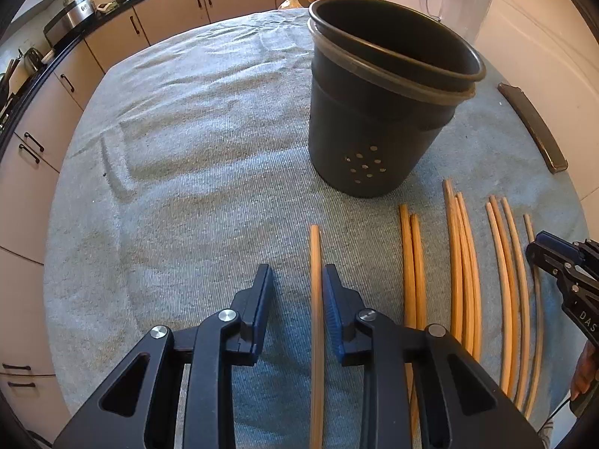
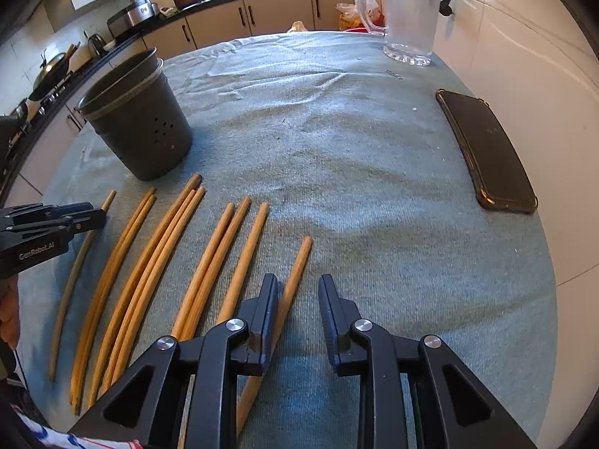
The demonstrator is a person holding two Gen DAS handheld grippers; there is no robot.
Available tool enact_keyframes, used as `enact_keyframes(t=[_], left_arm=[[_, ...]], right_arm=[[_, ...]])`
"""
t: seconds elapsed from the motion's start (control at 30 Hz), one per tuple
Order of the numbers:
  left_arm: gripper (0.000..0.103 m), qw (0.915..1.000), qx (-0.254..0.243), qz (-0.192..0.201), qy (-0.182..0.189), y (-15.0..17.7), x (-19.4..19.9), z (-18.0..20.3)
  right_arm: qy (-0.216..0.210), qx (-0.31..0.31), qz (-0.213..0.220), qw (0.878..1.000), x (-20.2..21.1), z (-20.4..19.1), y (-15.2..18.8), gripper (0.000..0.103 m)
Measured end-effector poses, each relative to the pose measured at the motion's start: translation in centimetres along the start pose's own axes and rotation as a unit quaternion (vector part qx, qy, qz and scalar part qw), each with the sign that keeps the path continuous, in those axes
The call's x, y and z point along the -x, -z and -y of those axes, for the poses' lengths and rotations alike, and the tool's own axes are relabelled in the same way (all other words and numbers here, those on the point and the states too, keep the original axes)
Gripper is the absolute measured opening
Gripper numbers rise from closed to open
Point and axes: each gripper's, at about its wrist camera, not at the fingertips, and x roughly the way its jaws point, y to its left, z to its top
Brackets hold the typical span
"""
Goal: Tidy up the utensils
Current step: 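Lower the open left tool onto one wooden chopstick and close it, then lift the chopstick upright and carry it over the black utensil cup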
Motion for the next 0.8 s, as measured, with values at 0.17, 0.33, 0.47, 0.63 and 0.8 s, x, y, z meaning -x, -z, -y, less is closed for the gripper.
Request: enact_keyframes(t=[0.17, 0.33, 0.47, 0.63, 0.8], left_arm=[[0.005, 0.9999, 0.003, 0.016, -0.006, 0.3, 0.4, 0.3], [0.005, 0.9975, 0.05, 0.046, 0.02, 0.7, 2.1, -1.2], [0.005, 0.9939, 0.06, 0.087, 0.03, 1.4, 5.7, -1.8], [0.005, 0.9867, 0.068, 0.14, 0.046, 3.0, 10.6, -1.7], [0.005, 0.9775, 0.074, 0.188, 0.062, 5.2, 15.2, -0.8]], right_arm=[[0.001, 0.006, -0.008, 1.0, -0.5, -0.6, -0.9, 0.009], [-0.022, 0.004, -0.001, 1.0, -0.3, -0.7, -1.0, 0.006], [-0.046, -0.007, 0.032, 0.998, 1.8, -0.2, -0.7, 0.006], [-0.073, -0.021, 0.083, 0.994, 5.4, 0.1, 0.2, 0.006], [-0.09, -0.019, 0.133, 0.987, 9.0, -0.2, 1.5, 0.006]])
